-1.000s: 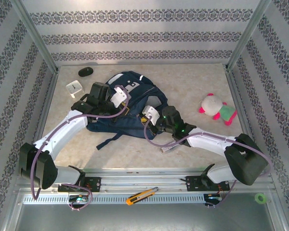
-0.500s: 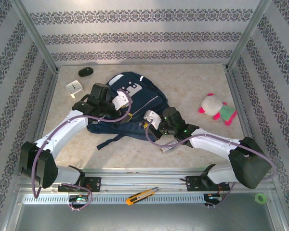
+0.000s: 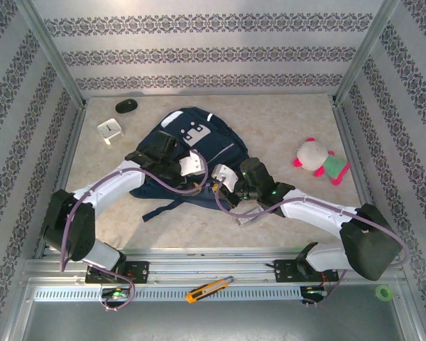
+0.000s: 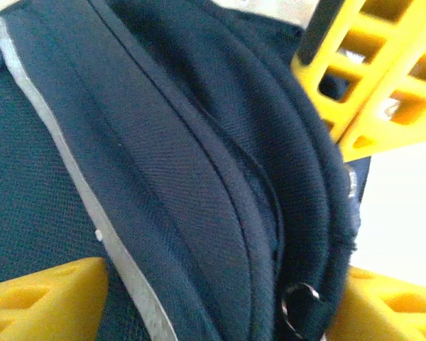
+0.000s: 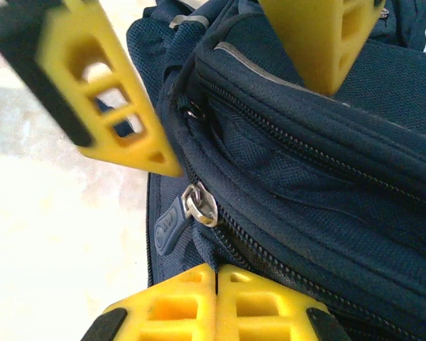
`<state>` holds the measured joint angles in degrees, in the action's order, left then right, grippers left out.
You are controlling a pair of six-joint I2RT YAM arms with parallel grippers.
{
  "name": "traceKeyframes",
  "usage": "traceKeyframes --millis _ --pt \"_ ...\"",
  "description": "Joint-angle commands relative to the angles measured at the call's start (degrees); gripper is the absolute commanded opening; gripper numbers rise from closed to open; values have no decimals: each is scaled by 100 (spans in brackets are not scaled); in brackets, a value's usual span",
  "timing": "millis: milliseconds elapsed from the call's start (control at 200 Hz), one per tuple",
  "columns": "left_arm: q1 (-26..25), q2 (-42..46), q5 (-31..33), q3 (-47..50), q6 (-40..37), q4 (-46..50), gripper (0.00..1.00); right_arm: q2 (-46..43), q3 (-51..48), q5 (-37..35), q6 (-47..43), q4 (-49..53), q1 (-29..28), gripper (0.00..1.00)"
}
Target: Pack books, pencil case, and school supplies into a backpack
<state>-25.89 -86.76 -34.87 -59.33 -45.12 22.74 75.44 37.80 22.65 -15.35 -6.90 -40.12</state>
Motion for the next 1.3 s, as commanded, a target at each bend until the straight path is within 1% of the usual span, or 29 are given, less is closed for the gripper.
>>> traceKeyframes --millis 0,55,80,105,140,205,245,275,310,335,360,415,450,455,500,585,610,670,735,779,839,894,934,1064,1139,1189,1239,1294 --pt "-45 -30 62 37 -120 -474 46 -262 197 401 38 73 86 0" --pt "18 11 -81 -16 115 -445 29 -294 139 405 89 220 161 0" --pt "62 30 -202 -56 268 -417 17 -314 94 406 114 306 190 0" --pt "130 44 -340 -82 416 -390 8 -327 56 415 135 400 239 0" --pt "245 71 -608 -125 658 -340 0 -335 12 421 171 572 287 0" --pt "420 109 -1224 -109 1059 -326 0 -374 -64 409 226 861 328 0" --pt "451 139 -1466 -48 1281 -411 0 -434 -117 448 360 876 357 1" --pt "441 159 -1585 36 1407 -491 0 -507 -132 443 454 889 357 12" --pt "438 168 -1648 142 1629 -669 0 -633 -121 398 618 916 362 30" --pt "437 190 -1650 220 1799 -815 0 -746 -93 339 781 956 368 38" --pt "443 196 -1629 297 1938 -937 0 -863 -26 273 987 1019 363 41" --pt "443 207 -1565 421 2234 -1159 0 -1145 203 94 1499 1307 335 44" --pt "432 198 -1534 455 2391 -1230 0 -1279 342 -71 1853 1458 296 45" --pt "434 196 -1528 461 2419 -1247 0 -1317 388 -146 2030 1508 262 45" --pt "421 189 -1454 497 2672 -1368 0 -1439 581 -445 2664 1722 127 45" --pt "395 174 -1411 589 3201 -1641 0 -1524 1062 -904 3611 2383 -265 45" --pt "375 165 -1387 607 3341 -1691 0 -1510 1220 -1144 3913 2583 -384 45" --pt "351 138 -1389 657 3662 -1800 0 -1418 1428 -1497 4765 2782 -550 42" --pt "346 89 -1413 715 4045 -1919 0 -1242 1532 -1670 5802 2857 -602 37" --pt "339 55 -1429 775 4374 -2056 0 -1062 1617 -1715 6290 2941 -651 36" --pt "318 -24 -1532 839 4694 -2116 0 -791 1839 -1917 6575 3169 -776 35" --pt "295 -81 -1587 889 4940 -2086 0 -533 2062 -2117 6614 3346 -888 35" --pt "287 -117 -1660 912 4989 -2050 0 -328 2206 -2189 6579 3402 -939 35" --pt "252 -148 -1753 995 5027 -2057 0 340 2647 -2016 6377 3352 -1005 35" --pt "240 -143 -1801 991 5039 -2096 0 697 2904 -2064 6312 3419 -1024 35" --pt "236 -145 -1822 985 5025 -2096 0 909 3067 -2287 6319 3570 -1021 36" --pt "241 -143 -1843 976 4980 -2043 0 1087 3181 -2554 6313 3704 -1016 39" --pt "242 -110 -1911 977 4969 -2049 0 1292 3290 -2842 6323 3889 -999 40"
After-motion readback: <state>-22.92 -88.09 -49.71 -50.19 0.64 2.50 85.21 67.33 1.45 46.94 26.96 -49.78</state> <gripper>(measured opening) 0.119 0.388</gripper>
